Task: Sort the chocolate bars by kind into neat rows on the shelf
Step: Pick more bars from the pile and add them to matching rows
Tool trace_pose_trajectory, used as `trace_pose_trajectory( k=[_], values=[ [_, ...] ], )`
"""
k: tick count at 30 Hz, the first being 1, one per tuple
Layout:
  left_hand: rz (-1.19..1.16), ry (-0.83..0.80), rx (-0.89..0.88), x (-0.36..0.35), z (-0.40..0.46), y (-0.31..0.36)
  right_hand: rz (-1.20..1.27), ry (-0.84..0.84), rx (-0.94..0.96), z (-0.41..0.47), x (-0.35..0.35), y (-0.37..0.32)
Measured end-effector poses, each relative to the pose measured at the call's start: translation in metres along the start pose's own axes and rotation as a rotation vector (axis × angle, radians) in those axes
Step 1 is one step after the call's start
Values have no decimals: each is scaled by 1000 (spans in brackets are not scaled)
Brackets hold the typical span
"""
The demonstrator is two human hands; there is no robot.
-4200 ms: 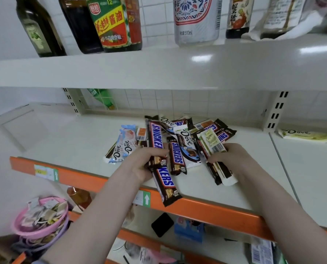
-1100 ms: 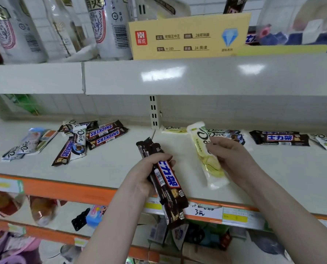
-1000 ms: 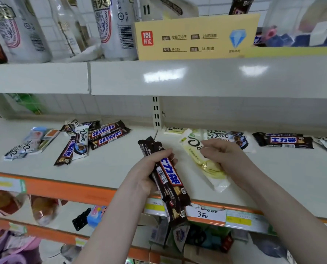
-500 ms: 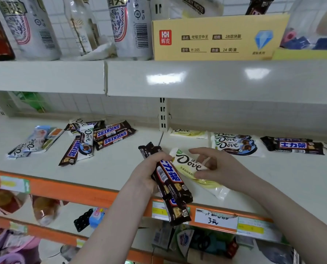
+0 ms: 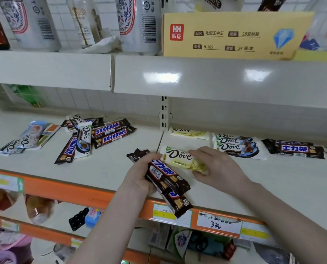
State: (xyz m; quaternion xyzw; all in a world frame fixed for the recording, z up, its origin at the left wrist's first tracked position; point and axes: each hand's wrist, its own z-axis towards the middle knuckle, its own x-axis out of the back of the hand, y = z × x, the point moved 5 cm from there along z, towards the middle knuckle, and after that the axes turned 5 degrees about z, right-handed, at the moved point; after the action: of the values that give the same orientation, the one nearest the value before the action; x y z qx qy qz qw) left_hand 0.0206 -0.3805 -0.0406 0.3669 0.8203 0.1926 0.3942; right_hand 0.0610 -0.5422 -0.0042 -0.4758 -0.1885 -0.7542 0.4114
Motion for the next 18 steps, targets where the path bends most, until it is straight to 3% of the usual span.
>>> trace_pose_trajectory(
  k=[7, 11, 18],
  values=[
    [-60, 25, 0, 12, 0, 9, -92, -34, -135, 43, 2, 43],
    [-60, 19, 15, 16, -1, 10, -57, -167, -203, 64, -12, 65],
    [-49, 5, 30, 19, 3, 10, 26, -179, -298, 71, -34, 82]
  ],
)
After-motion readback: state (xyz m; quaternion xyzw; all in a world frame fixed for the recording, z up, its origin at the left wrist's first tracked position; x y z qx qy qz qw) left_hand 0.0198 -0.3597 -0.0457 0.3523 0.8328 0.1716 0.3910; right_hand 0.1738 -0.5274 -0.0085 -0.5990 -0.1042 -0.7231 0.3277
